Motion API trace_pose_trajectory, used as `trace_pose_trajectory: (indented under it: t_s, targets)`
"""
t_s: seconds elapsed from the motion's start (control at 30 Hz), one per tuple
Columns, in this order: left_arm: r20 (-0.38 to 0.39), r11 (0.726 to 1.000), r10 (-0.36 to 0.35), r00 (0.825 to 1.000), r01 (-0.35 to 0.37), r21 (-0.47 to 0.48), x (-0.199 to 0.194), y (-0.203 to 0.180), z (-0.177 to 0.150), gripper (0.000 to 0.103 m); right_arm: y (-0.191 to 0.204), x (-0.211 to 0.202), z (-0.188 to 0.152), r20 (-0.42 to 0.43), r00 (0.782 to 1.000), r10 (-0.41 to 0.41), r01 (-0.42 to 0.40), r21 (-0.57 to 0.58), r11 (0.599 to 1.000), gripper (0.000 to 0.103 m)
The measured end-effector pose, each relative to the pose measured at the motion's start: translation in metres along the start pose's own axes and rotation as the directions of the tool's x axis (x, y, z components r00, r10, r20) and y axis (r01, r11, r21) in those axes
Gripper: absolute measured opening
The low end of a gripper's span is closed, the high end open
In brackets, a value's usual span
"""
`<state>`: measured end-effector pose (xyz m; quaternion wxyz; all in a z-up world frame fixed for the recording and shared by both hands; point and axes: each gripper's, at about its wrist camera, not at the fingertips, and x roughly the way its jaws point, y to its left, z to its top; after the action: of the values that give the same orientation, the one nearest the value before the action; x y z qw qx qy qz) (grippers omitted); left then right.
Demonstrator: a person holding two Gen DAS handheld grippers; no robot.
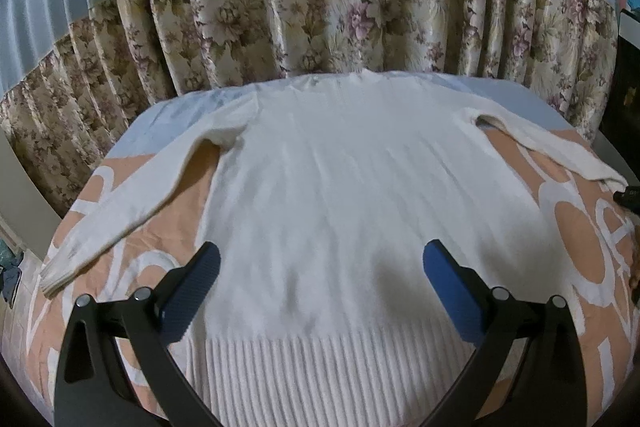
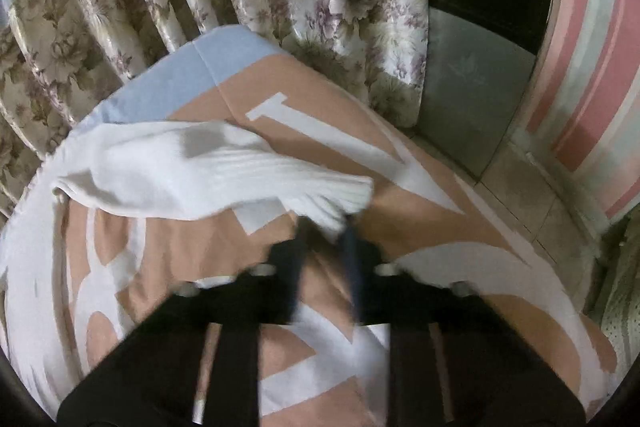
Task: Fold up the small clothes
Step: 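Reach the right tool to the sweater sleeve cuff and grasp it, then carry the sleeve across the sweater body with the right tool and release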
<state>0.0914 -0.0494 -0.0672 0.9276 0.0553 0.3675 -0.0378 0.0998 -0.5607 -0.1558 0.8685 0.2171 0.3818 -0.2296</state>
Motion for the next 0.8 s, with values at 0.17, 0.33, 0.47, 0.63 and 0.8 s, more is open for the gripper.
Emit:
trace_pose_trajectory:
  t_s: [0.17, 0.33, 0.47, 0.63, 0.8]
  targets:
    - [-0.009, 1.0, 0.0, 1.0, 0.0, -0.016, 0.008, 0.007, -0.002, 0.101, 0.0, -0.013, 0.009, 0.072, 0.997, 0.006, -0.004, -0.028, 1.0, 0.008]
    - [-0.006, 1.0, 0.001, 1.0, -0.001, -0.031, 0.014, 0.014, 0.002, 0.101, 0.028, -0.034, 0.036, 0.201, 0.979, 0.026, -0.005, -0.105, 0.994, 0.007]
    - [-0.004, 0.998, -0.004, 1.0, 0.003, -0.057, 0.022, 0.019, 0.008, 0.101, 0.07, -0.043, 0.064, 0.276, 0.949, 0.151, -0.108, -0.165, 0.98, 0.007]
    - [-0.01, 0.996, -0.016, 1.0, 0.015, -0.09, 0.044, 0.029, 0.029, 0.101, 0.134, -0.036, 0.087, 0.265, 0.9, 0.347, -0.299, -0.204, 0.932, 0.007]
    - [0.016, 0.993, 0.022, 1.0, -0.02, -0.115, 0.075, 0.055, 0.067, 0.101, 0.21, -0.028, 0.08, 0.218, 0.871, 0.44, -0.386, -0.252, 0.888, 0.007]
